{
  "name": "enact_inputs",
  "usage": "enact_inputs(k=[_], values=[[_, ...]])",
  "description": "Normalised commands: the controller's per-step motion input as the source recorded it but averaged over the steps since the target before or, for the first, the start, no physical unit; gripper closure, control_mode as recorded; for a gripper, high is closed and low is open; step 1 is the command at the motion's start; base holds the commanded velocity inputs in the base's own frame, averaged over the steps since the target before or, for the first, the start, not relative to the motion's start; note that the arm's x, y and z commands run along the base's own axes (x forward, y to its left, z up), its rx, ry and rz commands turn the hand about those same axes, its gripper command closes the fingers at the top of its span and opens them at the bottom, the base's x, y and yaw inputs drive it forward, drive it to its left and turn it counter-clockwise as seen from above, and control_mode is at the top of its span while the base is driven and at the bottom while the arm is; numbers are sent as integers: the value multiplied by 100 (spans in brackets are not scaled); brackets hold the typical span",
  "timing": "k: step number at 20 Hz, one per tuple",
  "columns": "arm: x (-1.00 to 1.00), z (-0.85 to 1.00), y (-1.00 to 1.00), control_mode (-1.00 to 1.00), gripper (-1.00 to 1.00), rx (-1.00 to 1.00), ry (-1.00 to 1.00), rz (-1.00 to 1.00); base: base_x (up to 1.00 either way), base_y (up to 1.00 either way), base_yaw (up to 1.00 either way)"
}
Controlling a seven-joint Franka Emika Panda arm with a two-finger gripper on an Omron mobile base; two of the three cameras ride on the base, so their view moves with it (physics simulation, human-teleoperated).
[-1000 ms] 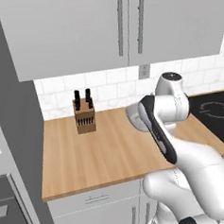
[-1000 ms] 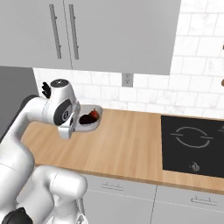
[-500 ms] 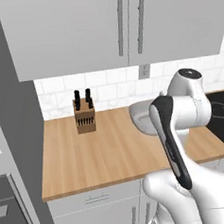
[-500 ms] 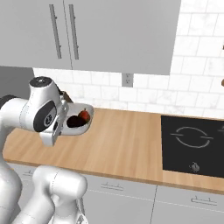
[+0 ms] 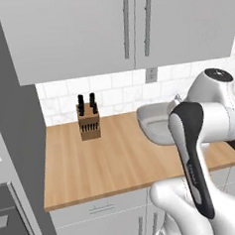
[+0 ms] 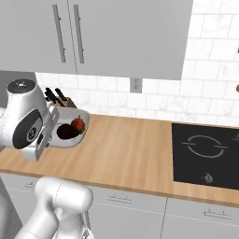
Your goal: Take the meat container that has the steak and place it on the second highest rack of the freezer. Then take the vegetable container that has the avocado and bell pepper and place it on the highest rack of the freezer.
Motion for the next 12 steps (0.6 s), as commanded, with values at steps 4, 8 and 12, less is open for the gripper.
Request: enact_inputs(k=[4, 8, 12], values=[[-58, 47, 8, -100, 100, 0, 0, 0, 0, 0, 0], [-31, 39, -4, -100, 100, 0, 0, 1, 0, 0, 0], [-21, 16, -38, -100, 100, -1, 0, 1, 0, 0, 0]])
